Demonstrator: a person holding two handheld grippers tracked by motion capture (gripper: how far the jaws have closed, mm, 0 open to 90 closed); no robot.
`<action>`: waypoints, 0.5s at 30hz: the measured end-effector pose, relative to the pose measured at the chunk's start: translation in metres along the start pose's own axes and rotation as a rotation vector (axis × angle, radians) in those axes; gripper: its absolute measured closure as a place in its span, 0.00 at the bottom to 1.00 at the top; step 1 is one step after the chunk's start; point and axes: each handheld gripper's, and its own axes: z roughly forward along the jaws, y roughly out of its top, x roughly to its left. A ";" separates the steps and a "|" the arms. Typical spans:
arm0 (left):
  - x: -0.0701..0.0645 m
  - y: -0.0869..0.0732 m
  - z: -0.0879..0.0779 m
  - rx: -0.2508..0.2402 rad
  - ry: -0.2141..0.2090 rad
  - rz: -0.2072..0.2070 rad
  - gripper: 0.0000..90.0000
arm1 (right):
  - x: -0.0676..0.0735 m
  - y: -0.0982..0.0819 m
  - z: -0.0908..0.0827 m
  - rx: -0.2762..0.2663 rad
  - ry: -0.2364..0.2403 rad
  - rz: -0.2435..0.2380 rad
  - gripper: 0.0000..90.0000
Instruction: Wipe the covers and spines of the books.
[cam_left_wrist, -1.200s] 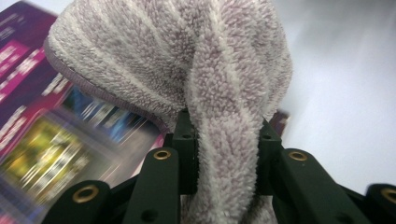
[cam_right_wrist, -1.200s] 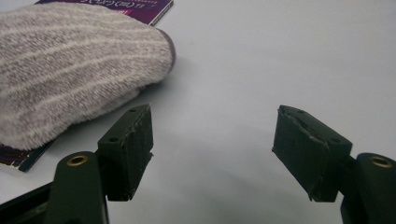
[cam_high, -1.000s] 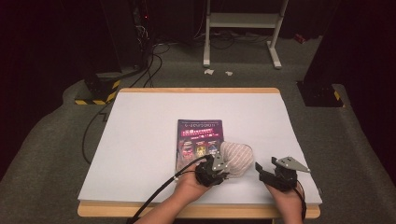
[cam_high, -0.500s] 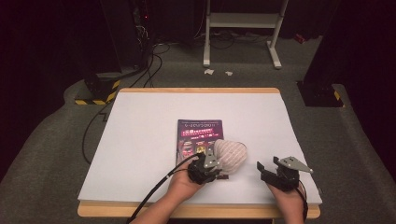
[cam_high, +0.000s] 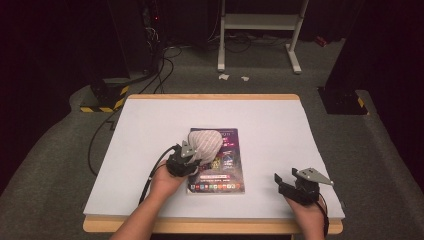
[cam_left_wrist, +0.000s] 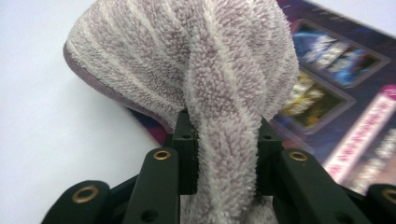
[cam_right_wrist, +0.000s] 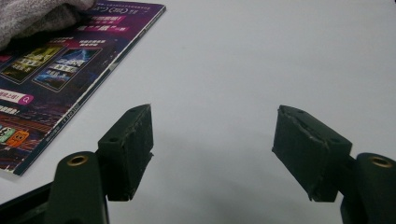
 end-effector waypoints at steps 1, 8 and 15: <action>0.003 0.000 0.001 0.002 -0.003 -0.009 0.77 | 0.000 0.000 0.000 0.000 0.000 0.000 0.32; -0.004 0.009 0.013 0.013 -0.040 -0.004 0.76 | 0.001 0.000 0.000 0.004 0.001 0.000 0.32; -0.028 0.025 0.030 0.018 -0.076 0.032 0.76 | 0.001 0.000 0.001 0.005 0.004 -0.005 0.32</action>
